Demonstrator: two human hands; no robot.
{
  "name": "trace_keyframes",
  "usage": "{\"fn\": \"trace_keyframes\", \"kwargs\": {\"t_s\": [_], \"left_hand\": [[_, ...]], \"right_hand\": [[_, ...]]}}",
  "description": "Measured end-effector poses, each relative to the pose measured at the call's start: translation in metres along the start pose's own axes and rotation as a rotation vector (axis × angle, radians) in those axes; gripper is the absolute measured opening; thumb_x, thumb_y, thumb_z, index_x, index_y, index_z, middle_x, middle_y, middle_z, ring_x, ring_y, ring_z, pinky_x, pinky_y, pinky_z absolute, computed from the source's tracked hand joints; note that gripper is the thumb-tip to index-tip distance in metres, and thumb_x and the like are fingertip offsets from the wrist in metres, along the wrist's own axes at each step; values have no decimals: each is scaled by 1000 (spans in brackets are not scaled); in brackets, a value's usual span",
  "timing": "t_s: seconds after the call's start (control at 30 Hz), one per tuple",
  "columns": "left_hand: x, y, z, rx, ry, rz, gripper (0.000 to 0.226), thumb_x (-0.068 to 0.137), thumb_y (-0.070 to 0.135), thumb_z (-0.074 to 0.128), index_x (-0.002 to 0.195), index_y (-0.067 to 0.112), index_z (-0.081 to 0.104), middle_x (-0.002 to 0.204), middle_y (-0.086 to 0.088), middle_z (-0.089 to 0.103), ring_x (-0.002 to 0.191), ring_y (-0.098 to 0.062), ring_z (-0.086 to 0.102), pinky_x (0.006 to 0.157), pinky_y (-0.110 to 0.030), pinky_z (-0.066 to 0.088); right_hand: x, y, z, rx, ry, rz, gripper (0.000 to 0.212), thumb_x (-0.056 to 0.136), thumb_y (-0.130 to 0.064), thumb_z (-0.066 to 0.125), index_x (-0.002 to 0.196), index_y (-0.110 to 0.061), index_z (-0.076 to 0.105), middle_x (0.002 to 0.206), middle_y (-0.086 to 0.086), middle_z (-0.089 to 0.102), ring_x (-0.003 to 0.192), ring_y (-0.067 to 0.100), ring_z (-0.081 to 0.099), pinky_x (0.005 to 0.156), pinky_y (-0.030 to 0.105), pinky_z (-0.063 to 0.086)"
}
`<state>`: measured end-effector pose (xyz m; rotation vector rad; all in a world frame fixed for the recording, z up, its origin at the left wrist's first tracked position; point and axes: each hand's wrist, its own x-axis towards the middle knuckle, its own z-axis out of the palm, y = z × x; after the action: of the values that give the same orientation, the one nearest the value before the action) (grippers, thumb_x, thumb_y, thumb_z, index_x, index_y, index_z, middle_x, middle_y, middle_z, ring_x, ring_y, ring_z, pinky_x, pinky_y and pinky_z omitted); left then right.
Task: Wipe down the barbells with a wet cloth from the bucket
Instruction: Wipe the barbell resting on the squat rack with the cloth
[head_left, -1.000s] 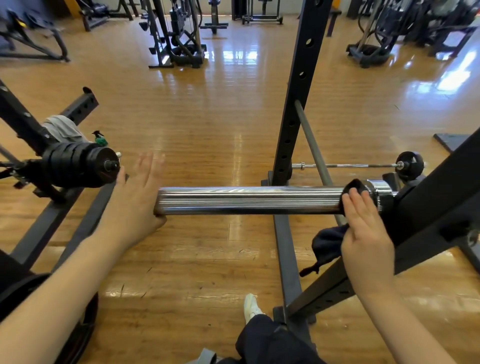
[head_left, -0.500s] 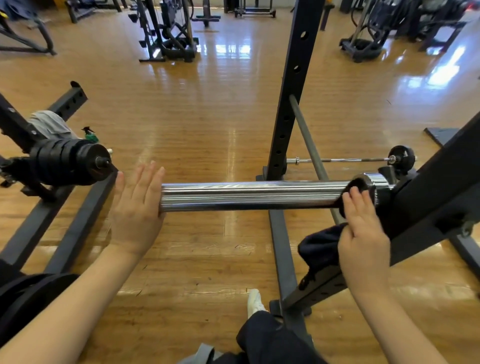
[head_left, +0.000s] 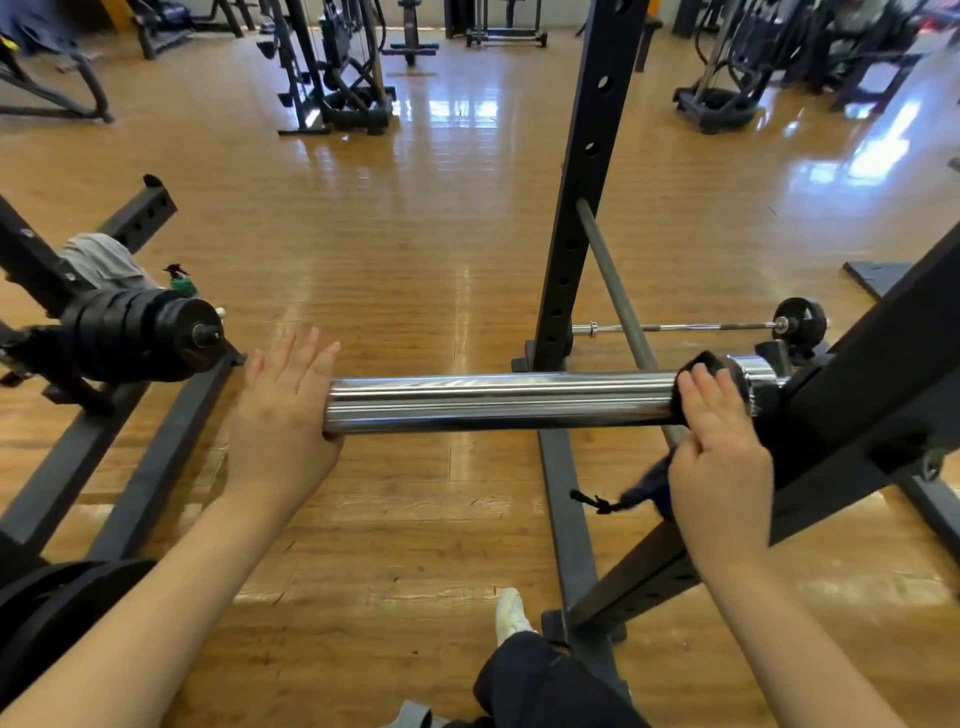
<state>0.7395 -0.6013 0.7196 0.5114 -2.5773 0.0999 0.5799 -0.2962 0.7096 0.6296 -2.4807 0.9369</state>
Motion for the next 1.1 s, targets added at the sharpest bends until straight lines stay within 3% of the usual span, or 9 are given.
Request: {"fn": "trace_keyframes", "kwargs": {"t_s": [0.1, 0.23, 0.33, 0.47, 0.57, 0.77, 0.87, 0.93, 1.1], "left_hand": [[1, -1, 2, 6, 43, 12, 76, 58, -1, 82, 128, -4, 51, 134, -26, 50, 129, -41, 42, 109, -52, 23], [-3, -6, 10, 30, 125, 44, 64, 71, 8, 70, 130, -3, 49, 135, -25, 50, 128, -41, 42, 111, -50, 22], [-3, -8, 15, 17, 182, 60, 58, 75, 12, 62, 130, -2, 49, 134, -24, 51, 128, -40, 42, 114, -45, 19], [-3, -11, 19, 23, 260, 102, 59, 74, 12, 70, 127, -5, 52, 130, -25, 54, 127, -38, 43, 115, -42, 19], [-1, -12, 20, 37, 276, 120, 58, 75, 13, 69, 127, -6, 52, 129, -26, 54, 125, -39, 45, 116, -41, 17], [-1, -11, 19, 63, 265, 117, 57, 75, 14, 64, 127, -5, 50, 130, -27, 54, 125, -40, 45, 115, -41, 18], [0, -13, 19, 89, 268, 135, 55, 76, 15, 64, 126, -5, 51, 129, -26, 55, 124, -40, 47, 115, -43, 21], [0, -14, 20, 106, 272, 148, 55, 75, 15, 66, 124, -5, 52, 127, -26, 56, 122, -40, 50, 114, -43, 22], [-1, -14, 23, 122, 292, 132, 56, 75, 15, 70, 125, -4, 52, 128, -25, 55, 123, -40, 49, 115, -41, 20]], "right_hand": [[1, -23, 14, -53, 14, -57, 49, 82, 13, 43, 129, 5, 51, 134, 20, 51, 132, 33, 37, 106, 53, 32], [-2, -18, 9, -60, -53, -175, 50, 78, 9, 42, 127, 4, 54, 132, 17, 53, 130, 29, 40, 104, 52, 34], [1, -2, -3, -57, -36, -108, 49, 81, 9, 39, 128, 4, 53, 134, 16, 51, 132, 24, 36, 108, 47, 29], [9, -11, 4, -53, -18, 11, 49, 83, 18, 45, 129, 5, 51, 135, 20, 50, 134, 33, 35, 111, 47, 24], [8, -17, 7, -66, -36, -34, 47, 83, 10, 42, 130, 5, 51, 134, 21, 50, 133, 35, 36, 109, 51, 28], [0, 8, -14, -76, -76, -153, 50, 82, 18, 46, 130, 3, 51, 136, 16, 49, 133, 26, 36, 112, 31, 22], [10, -8, -2, -66, -61, -53, 47, 83, 12, 43, 128, 6, 52, 135, 19, 50, 133, 31, 36, 111, 41, 21], [17, -23, 8, -97, -63, -79, 45, 80, 7, 40, 123, 8, 55, 129, 23, 55, 128, 38, 43, 109, 47, 22], [8, -10, -8, -92, -146, -158, 54, 77, 22, 53, 128, 5, 53, 132, 19, 53, 130, 32, 40, 106, 53, 32]]}}
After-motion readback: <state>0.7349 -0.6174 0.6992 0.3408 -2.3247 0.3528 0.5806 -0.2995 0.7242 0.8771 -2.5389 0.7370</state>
